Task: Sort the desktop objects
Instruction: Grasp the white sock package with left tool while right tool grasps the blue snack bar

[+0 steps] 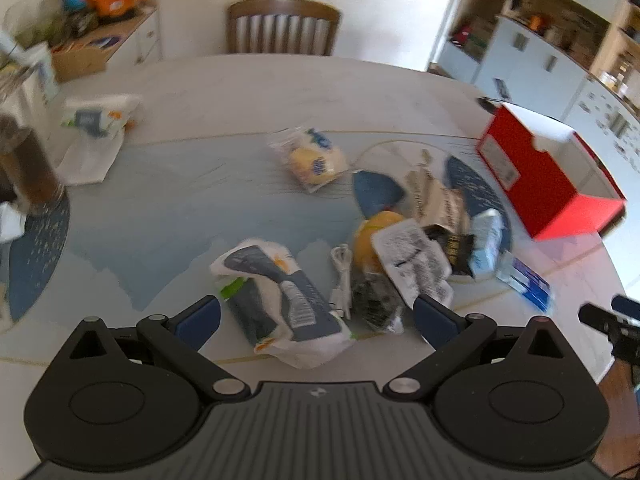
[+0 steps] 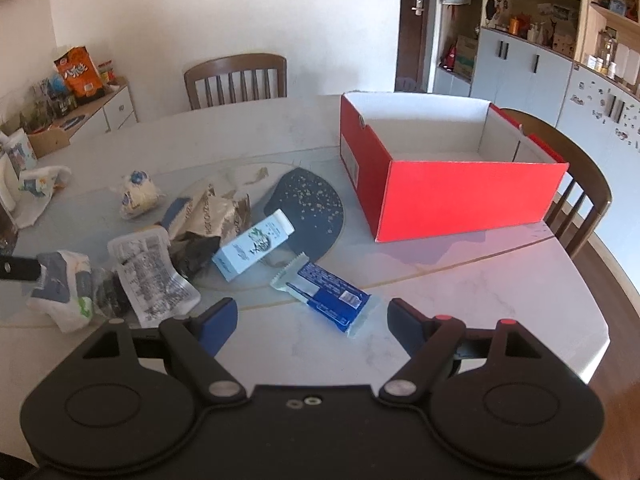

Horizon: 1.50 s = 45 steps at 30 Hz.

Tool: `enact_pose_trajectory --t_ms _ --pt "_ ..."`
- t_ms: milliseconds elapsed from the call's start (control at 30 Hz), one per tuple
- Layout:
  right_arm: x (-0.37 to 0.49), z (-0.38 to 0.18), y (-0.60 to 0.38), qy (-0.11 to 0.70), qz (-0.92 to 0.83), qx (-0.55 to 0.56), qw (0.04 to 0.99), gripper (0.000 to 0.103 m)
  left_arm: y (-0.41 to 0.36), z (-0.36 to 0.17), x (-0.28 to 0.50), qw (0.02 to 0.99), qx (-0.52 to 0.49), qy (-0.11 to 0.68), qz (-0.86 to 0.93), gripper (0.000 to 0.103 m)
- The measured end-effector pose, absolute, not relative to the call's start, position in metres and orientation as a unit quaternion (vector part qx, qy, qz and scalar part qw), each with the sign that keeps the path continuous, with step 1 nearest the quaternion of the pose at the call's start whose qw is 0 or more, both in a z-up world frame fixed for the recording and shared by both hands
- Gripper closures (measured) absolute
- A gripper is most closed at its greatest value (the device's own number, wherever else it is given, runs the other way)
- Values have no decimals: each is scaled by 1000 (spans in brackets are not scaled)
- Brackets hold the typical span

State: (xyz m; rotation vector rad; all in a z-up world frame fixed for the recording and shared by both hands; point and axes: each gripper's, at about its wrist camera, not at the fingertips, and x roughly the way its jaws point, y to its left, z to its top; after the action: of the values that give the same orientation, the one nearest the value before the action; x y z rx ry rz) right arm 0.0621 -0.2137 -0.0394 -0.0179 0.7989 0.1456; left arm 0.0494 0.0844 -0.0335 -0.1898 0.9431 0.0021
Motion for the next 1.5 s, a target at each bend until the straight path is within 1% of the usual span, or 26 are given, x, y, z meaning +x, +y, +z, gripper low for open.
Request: enact_pose_trajectory --t_ms 167,467,733,900,1133,1200,1233,1333,1400,1467,1500 --pt "83 -58 -224 399 101 -26 911 21 90 -47 57 876 -111 467 49 1" --pt "125 -92 -232 413 158 -79 893 21 90 -64 63 864 -116 475 115 1" --pt "141 -108 -232 422 202 -101 878 21 92 -76 70 859 -111 479 140 1" --pt "148 -114 -230 425 207 -115 874 23 92 -81 74 860 -109 478 141 1" --pt "155 -119 -231 433 220 -110 867 24 91 -87 76 862 -107 478 130 14" --pt "157 -120 -231 434 219 -109 867 25 92 -87 76 863 -106 477 129 22" --pt "158 -120 -231 434 218 -108 867 26 92 -87 76 864 -106 475 129 24" --pt "161 -120 -231 438 219 -99 866 31 95 -88 75 863 -112 475 128 34" --pt "161 -119 -231 441 217 -97 866 37 96 -89 73 863 -114 476 127 43" --pt "160 -117 -230 441 219 -97 865 46 98 -89 72 863 -115 475 127 46" --pt "160 -116 -230 442 219 -97 864 48 99 -89 71 864 -116 474 127 48"
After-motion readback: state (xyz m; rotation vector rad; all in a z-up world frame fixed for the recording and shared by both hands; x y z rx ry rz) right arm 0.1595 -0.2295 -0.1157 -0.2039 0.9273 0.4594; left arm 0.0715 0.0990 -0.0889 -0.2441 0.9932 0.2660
